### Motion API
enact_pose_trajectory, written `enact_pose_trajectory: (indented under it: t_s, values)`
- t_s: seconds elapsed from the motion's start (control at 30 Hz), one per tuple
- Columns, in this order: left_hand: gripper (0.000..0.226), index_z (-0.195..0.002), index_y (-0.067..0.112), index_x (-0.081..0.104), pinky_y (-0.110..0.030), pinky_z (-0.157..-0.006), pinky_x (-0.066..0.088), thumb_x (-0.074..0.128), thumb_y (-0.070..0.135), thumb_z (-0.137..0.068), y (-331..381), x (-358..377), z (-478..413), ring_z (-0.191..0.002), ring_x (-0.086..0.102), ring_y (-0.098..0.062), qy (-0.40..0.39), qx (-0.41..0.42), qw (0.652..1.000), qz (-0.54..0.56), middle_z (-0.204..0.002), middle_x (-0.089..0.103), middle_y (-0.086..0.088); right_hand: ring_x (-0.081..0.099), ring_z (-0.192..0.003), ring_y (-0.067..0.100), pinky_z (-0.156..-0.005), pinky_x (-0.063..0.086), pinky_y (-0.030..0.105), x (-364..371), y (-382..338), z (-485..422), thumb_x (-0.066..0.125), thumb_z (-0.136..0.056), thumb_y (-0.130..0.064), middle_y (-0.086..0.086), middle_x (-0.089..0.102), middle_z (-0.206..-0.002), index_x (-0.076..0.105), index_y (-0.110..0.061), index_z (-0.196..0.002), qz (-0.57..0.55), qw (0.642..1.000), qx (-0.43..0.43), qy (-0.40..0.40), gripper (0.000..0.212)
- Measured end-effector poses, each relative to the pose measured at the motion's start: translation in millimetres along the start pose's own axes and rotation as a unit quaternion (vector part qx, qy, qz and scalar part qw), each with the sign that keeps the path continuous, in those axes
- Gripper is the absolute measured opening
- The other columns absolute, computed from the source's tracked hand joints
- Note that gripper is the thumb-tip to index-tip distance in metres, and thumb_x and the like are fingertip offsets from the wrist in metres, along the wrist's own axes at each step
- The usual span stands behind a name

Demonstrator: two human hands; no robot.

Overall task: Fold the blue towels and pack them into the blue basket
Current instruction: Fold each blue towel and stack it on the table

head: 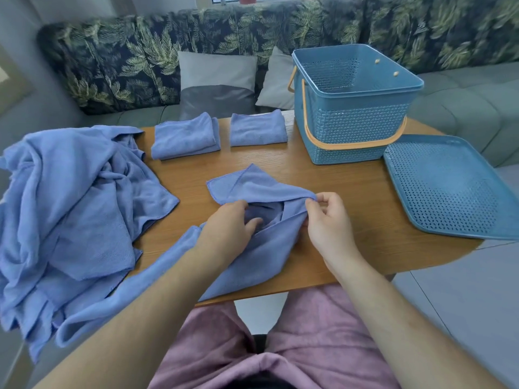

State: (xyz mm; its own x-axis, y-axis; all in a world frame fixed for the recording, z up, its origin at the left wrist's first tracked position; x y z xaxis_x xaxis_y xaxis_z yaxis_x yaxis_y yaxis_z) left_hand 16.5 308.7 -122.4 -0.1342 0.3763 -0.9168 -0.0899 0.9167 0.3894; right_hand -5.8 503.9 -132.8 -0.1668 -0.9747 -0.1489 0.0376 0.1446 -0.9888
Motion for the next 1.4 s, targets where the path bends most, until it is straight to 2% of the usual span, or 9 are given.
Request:
enact_pose_trajectory:
  t_s: [0.17, 0.37, 0.47, 0.63, 0.73, 0.83, 1.0, 1.2, 1.4]
  values:
    - [0.021, -0.096, 0.009, 0.063, -0.030, -0.060, 0.038, 0.058, 0.030, -0.097, 3.3, 2.1, -8.2, -0.078, 0.060, -0.022, -0.009, -0.039, 0.998, -0.038, -0.088, 0.067, -0.005, 0.062, -0.067, 0.006, -0.060, 0.046, 0.019, -0.2, 2.4, 0.9, 0.068, -0.092, -0.022, -0.002, 0.071, -0.081, 0.056, -0.021, -0.094, 0.040, 0.998, -0.010, -0.045, 0.012]
    - [0.013, -0.083, 0.021, 0.068, -0.008, -0.065, 0.036, 0.069, 0.029, -0.092, 4.4, -16.3, -12.3, -0.075, 0.053, -0.001, 0.055, 0.006, 0.989, 0.138, -0.087, 0.054, 0.007, 0.064, -0.073, 0.031, -0.064, 0.048, 0.043, 0.2, 0.2, 2.9, 0.065, -0.095, -0.024, 0.014, 0.070, -0.077, 0.063, -0.005, -0.085, 0.075, 0.993, -0.053, -0.069, 0.022]
    - [0.014, -0.086, 0.016, 0.066, -0.006, -0.059, 0.040, 0.067, 0.027, -0.095, 6.4, -41.5, -9.9, -0.065, 0.054, 0.004, 0.092, -0.022, 0.963, 0.254, -0.081, 0.061, 0.006, 0.061, -0.065, 0.016, -0.062, 0.044, 0.036, -2.3, -7.1, 5.7, 0.059, -0.100, -0.024, 0.001, 0.071, -0.074, 0.068, -0.012, -0.085, 0.057, 0.995, -0.055, -0.066, 0.021]
    - [0.014, -0.090, 0.021, 0.058, -0.016, -0.062, 0.044, 0.061, 0.032, -0.099, -18.5, -87.7, -17.7, -0.059, 0.050, 0.001, 0.183, -0.082, 0.885, 0.420, -0.076, 0.055, 0.006, 0.066, -0.079, 0.016, -0.078, 0.057, 0.049, -2.0, -20.8, 7.7, 0.055, -0.100, -0.027, 0.007, 0.074, -0.085, 0.072, -0.014, -0.086, -0.064, 0.997, -0.006, -0.052, 0.026]
    - [0.021, -0.095, 0.021, 0.060, -0.035, -0.074, 0.046, 0.062, 0.042, -0.093, -37.3, -118.1, -19.8, -0.070, 0.051, -0.011, 0.214, -0.091, 0.865, 0.445, -0.079, 0.057, 0.006, 0.071, -0.083, 0.018, -0.071, 0.058, 0.037, -6.2, -43.1, 2.9, 0.052, -0.104, -0.017, 0.008, 0.076, -0.090, 0.074, -0.016, -0.090, -0.176, 0.982, 0.047, -0.043, 0.026]
    - [0.018, -0.095, 0.023, 0.059, -0.032, -0.069, 0.043, 0.062, 0.041, -0.096, -50.2, -149.0, -20.1, -0.068, 0.048, -0.010, 0.248, -0.087, 0.860, 0.437, -0.078, 0.055, 0.006, 0.071, -0.077, 0.017, -0.059, 0.056, 0.027, -15.8, -69.8, -8.8, 0.050, -0.103, -0.011, 0.009, 0.074, -0.092, 0.070, -0.009, -0.098, -0.219, 0.974, 0.050, -0.019, 0.020]
    - [0.013, -0.092, 0.024, 0.057, -0.012, -0.051, 0.038, 0.061, 0.035, -0.099, -42.2, -195.1, -17.1, -0.054, 0.046, 0.004, 0.299, -0.044, 0.854, 0.423, -0.070, 0.057, 0.012, 0.056, -0.072, 0.021, -0.064, 0.050, 0.033, -21.5, -126.0, -34.8, 0.055, -0.096, -0.010, 0.003, 0.060, -0.080, 0.062, -0.015, -0.096, -0.153, 0.988, 0.012, -0.026, 0.008]
    - [0.014, -0.106, 0.019, 0.051, -0.012, -0.039, 0.034, 0.062, 0.023, -0.099, -25.6, -247.9, -9.2, -0.045, 0.044, 0.003, 0.368, -0.017, 0.799, 0.476, -0.058, 0.057, 0.016, 0.059, -0.079, 0.021, -0.064, 0.057, 0.040, -28.4, -217.2, -53.2, 0.045, -0.103, -0.019, 0.003, 0.062, -0.090, 0.064, -0.026, -0.108, -0.006, 0.992, -0.112, -0.066, 0.021]
    - [0.012, -0.106, 0.021, 0.074, -0.027, -0.071, 0.052, 0.065, 0.023, -0.098, -23.3, -292.2, -12.1, -0.081, 0.064, -0.012, 0.251, -0.022, 0.750, 0.611, -0.097, 0.074, 0.001, 0.062, -0.084, 0.022, -0.066, 0.055, 0.039, -33.2, -287.3, -41.1, 0.058, -0.103, -0.032, 0.003, 0.065, -0.099, 0.065, -0.021, -0.107, -0.021, 0.981, -0.131, -0.138, 0.014]
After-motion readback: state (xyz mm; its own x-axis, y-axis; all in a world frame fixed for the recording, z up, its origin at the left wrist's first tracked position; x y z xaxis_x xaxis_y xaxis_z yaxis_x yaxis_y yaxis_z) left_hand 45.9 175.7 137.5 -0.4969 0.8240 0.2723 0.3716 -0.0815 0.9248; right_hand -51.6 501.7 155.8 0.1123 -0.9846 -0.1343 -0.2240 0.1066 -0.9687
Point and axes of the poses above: each hand's wrist, its own z-axis away from the middle knuckle, its own x-axis out of the palm, y = z × x, the point moved 2 cm from there along -z, towards the middle knuckle
